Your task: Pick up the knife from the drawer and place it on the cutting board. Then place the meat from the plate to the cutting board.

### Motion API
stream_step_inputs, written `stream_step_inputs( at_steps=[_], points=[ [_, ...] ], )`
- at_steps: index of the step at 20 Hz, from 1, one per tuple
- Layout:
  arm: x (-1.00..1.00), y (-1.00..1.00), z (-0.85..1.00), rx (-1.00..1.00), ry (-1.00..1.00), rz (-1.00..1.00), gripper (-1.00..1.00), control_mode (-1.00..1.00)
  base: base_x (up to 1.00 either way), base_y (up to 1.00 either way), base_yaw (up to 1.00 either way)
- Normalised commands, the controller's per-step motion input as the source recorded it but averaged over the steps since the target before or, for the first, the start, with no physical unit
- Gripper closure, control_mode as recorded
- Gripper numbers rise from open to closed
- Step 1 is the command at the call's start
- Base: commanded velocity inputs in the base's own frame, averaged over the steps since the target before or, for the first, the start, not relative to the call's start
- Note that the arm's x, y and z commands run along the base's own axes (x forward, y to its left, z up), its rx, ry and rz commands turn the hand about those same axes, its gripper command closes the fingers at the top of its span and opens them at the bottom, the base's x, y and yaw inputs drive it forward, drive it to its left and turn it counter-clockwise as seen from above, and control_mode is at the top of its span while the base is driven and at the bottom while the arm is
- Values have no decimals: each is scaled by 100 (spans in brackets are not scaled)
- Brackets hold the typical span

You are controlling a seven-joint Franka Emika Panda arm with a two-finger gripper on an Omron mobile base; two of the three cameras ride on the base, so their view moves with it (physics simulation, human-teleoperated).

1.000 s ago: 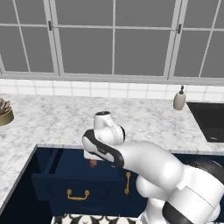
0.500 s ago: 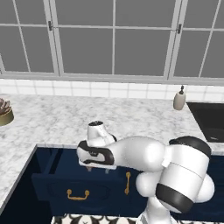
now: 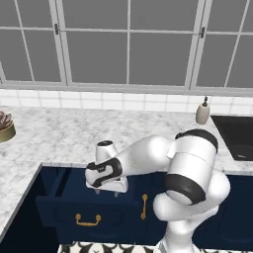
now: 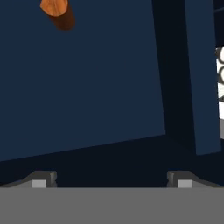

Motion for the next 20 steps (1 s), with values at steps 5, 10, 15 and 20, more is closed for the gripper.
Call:
stream_step_inputs(
  at_steps=[5,10,15,20],
  points=[
    [29,6,-42,-3,2,0,-100,-100,0,0,0],
    [-44,22,-41,-3,15,0,-100,-100,0,0,0],
    [-100,37,-13,0,19,2,-100,-100,0,0,0],
    [-100,31,0,0,11,4,-100,-100,0,0,0]
  ],
)
